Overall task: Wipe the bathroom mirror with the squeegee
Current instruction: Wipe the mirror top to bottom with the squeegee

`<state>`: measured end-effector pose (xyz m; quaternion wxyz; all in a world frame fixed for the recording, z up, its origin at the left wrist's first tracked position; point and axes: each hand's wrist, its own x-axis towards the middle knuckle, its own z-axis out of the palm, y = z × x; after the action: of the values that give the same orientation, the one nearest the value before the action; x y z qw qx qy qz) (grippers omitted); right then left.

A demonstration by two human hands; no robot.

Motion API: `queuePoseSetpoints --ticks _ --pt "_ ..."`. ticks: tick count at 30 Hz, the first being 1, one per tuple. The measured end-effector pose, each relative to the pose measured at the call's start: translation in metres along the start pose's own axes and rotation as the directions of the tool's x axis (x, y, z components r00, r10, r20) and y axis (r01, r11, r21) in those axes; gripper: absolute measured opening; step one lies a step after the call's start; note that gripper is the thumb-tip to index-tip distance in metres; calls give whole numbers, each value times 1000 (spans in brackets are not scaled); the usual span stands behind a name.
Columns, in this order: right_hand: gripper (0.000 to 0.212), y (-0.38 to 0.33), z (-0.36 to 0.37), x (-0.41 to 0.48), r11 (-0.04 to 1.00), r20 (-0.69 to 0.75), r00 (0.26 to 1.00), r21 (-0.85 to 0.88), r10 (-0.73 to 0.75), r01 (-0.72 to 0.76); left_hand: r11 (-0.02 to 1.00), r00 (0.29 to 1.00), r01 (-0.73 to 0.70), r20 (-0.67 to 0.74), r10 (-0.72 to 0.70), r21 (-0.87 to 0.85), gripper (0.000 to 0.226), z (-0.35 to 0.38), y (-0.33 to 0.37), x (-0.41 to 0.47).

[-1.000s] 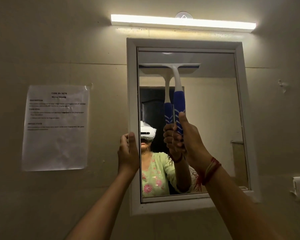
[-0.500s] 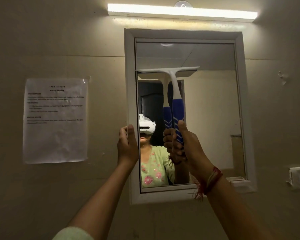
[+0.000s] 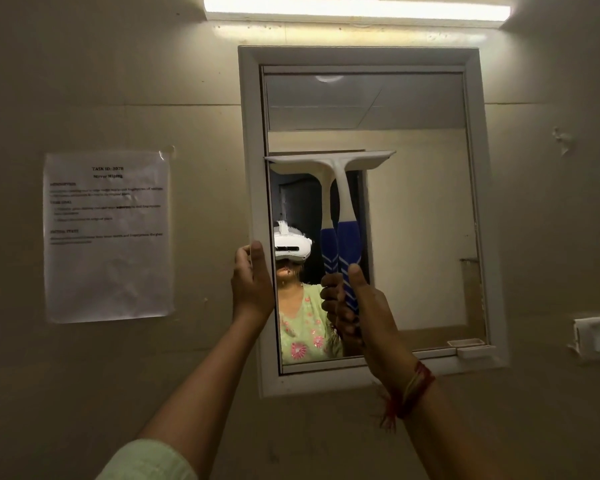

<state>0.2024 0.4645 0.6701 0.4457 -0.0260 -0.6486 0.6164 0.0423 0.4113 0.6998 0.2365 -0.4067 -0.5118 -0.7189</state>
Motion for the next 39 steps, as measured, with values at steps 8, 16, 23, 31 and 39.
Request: queuePoseSetpoints --ticks 8,16,23,31,39 --pt "39 8 -3 -9 996 11 1000 82 27 -27 1000 1000 7 1 -7 -3 34 0 -1 0" --pt "44 26 -3 -28 999 -42 998 19 44 -43 1000 1000 11 -1 -11 -9 42 1 0 0" --pt "47 29 -1 -41 994 -74 993 57 93 -89 1000 1000 12 -1 -12 9 45 0 3 -1" --pt "52 45 -5 -55 991 -102 986 36 132 -129 999 999 41 20 -41 0 46 0 2 0" --pt "49 58 -10 -68 988 -108 982 34 156 -153 998 997 66 27 -66 15 45 1 -1 2"
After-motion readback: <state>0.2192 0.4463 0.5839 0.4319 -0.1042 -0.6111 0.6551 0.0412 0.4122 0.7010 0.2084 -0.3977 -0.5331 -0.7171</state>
